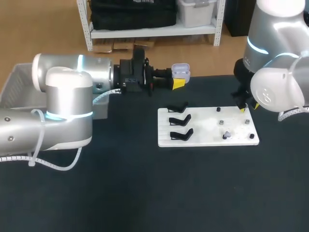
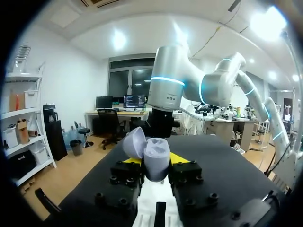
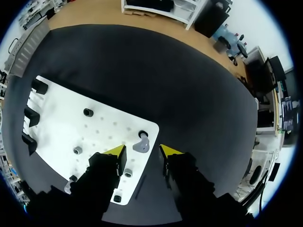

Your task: Pick up each earbud case from the left stands, insert the matching earbuds, close the lid, and place the case in the box.

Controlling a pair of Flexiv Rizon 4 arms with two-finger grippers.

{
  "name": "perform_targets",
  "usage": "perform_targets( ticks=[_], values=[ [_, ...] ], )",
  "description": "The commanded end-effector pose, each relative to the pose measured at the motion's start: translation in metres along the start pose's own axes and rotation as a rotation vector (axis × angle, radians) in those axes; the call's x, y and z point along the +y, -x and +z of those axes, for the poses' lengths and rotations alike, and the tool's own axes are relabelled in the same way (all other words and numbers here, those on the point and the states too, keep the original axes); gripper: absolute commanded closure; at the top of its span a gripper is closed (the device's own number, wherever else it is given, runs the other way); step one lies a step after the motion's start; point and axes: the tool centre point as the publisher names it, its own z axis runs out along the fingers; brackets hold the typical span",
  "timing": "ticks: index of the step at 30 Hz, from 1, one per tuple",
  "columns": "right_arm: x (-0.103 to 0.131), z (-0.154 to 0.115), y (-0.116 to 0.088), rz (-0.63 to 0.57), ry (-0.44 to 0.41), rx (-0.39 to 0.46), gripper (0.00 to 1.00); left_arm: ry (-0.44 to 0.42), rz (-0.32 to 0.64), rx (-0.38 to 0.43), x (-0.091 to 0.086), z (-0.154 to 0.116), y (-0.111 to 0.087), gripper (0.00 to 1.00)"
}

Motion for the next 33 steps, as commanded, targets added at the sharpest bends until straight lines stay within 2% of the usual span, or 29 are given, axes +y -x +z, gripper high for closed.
perform_targets(
  ticks=[1, 6, 12, 17, 21, 27, 33],
  values=[
    [0.0, 0.002, 0.004, 0.004, 0.003, 0.003, 0.57, 0.006, 0.005, -0.008, -0.002, 0.0, -0.002, 1.0],
    [0.001, 0.003, 0.005, 0.01, 0.003, -0.001, 0.59, 0.006, 0.005, -0.008, -0.002, 0.0, -0.002, 1.0],
    [0.001, 0.003, 0.006, 0.019, 0.001, -0.005, 0.67, 0.006, 0.005, -0.008, -0.002, 0.0, -0.002, 1.0],
    [0.0, 0.002, 0.009, 0.023, -0.003, -0.013, 0.8, 0.006, 0.005, -0.008, -0.002, 0.0, -0.002, 1.0],
    [0.001, 0.004, 0.01, 0.02, 0.002, -0.01, 1.0, 0.006, 0.005, -0.008, -0.002, 0.0, -0.002, 1.0],
    [0.002, -0.001, 0.009, 0.018, 0.0, -0.007, 1.0, 0.006, 0.005, -0.008, -0.002, 0.0, -0.002, 1.0],
    [0.0, -0.029, 0.004, 0.055, -0.024, -0.022, 1.0, 0.006, 0.005, -0.008, -0.002, 0.0, -0.002, 1.0]
  ],
)
